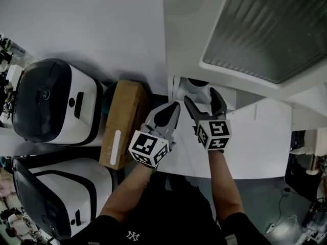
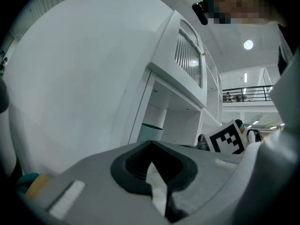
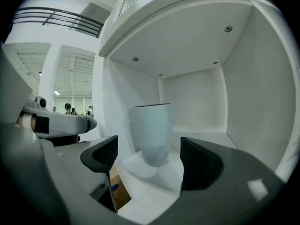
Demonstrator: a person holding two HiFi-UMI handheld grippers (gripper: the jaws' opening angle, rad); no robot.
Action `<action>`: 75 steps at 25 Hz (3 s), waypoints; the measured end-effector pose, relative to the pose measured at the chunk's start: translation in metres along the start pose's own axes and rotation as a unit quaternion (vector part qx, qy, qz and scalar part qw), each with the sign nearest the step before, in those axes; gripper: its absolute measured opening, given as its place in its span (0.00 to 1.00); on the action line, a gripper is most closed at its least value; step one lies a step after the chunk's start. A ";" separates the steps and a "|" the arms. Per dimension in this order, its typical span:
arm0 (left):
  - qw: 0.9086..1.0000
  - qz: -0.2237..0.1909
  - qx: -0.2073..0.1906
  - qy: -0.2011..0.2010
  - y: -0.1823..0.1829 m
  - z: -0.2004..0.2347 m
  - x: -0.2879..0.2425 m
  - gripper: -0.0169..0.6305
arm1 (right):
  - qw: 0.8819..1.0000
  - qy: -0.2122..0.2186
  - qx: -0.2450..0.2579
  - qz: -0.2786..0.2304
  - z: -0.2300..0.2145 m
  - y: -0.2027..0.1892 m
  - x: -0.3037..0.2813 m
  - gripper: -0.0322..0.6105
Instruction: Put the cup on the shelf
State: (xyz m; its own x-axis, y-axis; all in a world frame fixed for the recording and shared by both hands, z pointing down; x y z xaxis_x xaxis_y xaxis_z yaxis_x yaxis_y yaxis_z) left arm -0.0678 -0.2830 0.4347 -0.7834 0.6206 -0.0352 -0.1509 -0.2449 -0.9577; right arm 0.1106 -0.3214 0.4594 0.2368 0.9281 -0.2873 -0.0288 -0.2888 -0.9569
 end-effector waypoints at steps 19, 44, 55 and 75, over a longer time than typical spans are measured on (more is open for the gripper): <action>1.000 0.004 -0.014 -0.010 0.020 -0.040 0.038 0.03 | 0.999 0.025 -0.027 -0.032 0.024 0.018 0.097 0.40; 0.998 -0.007 -0.024 -0.052 0.078 -0.085 0.076 0.03 | 0.993 0.037 -0.048 -0.097 0.050 0.073 0.176 0.08; 0.998 -0.015 -0.030 -0.047 0.088 -0.083 0.082 0.03 | 0.994 0.038 -0.038 -0.094 0.056 0.077 0.179 0.08; 0.999 -0.014 -0.029 -0.038 0.080 -0.083 0.086 0.03 | 0.995 0.041 -0.020 -0.090 0.060 0.072 0.181 0.08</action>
State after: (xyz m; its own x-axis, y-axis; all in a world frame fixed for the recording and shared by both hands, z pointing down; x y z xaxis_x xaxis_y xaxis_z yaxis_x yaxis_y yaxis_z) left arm -0.0971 -0.1870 0.3311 -0.8225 0.5686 0.0121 -0.1409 -0.1831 -0.9729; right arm 0.0929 -0.1602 0.3359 0.3125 0.9440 -0.1055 0.0596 -0.1304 -0.9897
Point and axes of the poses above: the fingertips, and each gripper's own axes: x backward along the fingers, z to its left, y out of its top, the point moved 10 cm from there along x, backward along the fingers, and after that the axes turned 11 degrees about -y, right-handed, at the moved point
